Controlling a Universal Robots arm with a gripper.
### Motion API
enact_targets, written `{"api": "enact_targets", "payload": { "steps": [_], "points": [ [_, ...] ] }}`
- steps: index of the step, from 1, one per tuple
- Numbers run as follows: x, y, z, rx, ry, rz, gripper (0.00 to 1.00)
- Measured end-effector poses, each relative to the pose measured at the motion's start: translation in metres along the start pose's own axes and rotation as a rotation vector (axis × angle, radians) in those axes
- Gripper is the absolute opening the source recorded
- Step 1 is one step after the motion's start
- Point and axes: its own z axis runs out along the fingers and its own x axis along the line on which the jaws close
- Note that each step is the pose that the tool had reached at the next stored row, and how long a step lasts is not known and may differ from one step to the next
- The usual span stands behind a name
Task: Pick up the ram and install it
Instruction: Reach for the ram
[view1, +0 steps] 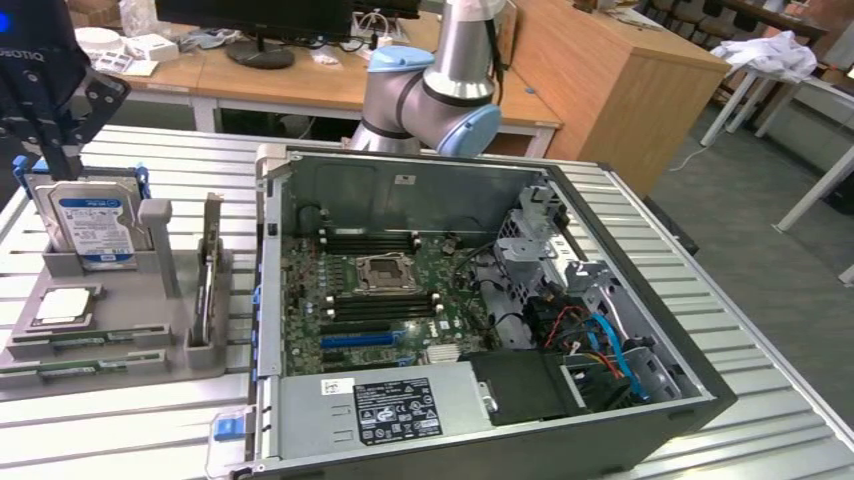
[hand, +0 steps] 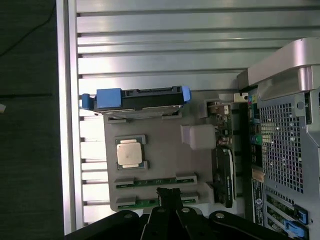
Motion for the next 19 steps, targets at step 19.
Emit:
{"api": "enact_targets", "payload": {
  "steps": [19],
  "points": [
    [0.0084,-0.003,0.0006,0.0001,0.0027,-0.001,0.11]
  ]
}}
